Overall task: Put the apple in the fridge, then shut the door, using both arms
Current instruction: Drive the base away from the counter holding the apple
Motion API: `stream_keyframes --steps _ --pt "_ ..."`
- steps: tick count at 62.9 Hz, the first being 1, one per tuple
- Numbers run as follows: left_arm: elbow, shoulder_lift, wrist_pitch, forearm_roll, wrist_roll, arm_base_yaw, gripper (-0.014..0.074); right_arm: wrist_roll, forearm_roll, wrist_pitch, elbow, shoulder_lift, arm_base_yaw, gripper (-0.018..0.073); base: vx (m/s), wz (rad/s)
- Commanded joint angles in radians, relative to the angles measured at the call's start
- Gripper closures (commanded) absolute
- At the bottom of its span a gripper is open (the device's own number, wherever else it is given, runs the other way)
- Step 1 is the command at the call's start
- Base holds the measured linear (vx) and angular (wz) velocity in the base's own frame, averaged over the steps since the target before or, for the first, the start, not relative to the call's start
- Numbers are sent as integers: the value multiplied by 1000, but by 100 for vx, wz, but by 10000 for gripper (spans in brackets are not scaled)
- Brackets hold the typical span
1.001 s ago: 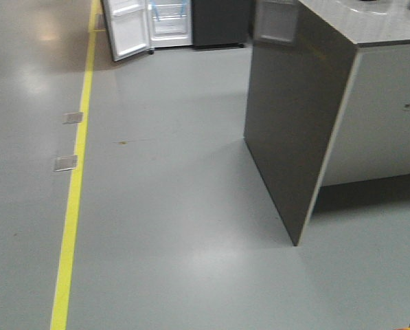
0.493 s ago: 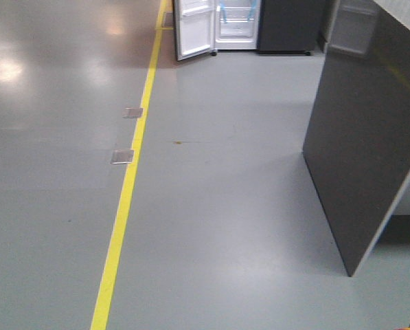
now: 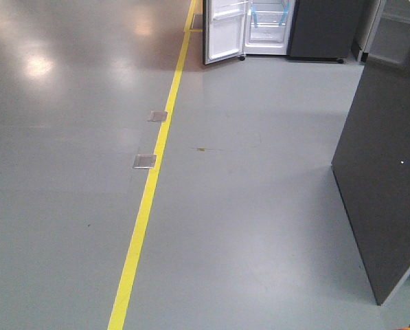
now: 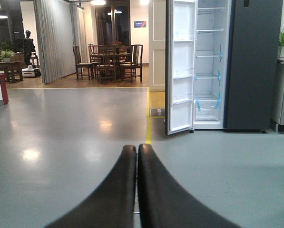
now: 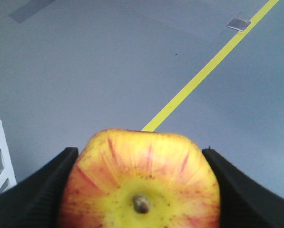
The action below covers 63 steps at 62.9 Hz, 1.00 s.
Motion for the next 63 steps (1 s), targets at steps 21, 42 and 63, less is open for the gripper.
stream_keyframes --steps 21,42,63 --pt "21 -14 -77 0 -12 3 603 0 20 -68 -29 9 1 186 19 1" --pt "21 -14 -77 0 -12 3 603 0 20 -70 -29 9 1 186 21 -8" --pt "21 -14 -77 0 -12 3 603 0 20 -70 -29 9 1 186 24 -10"
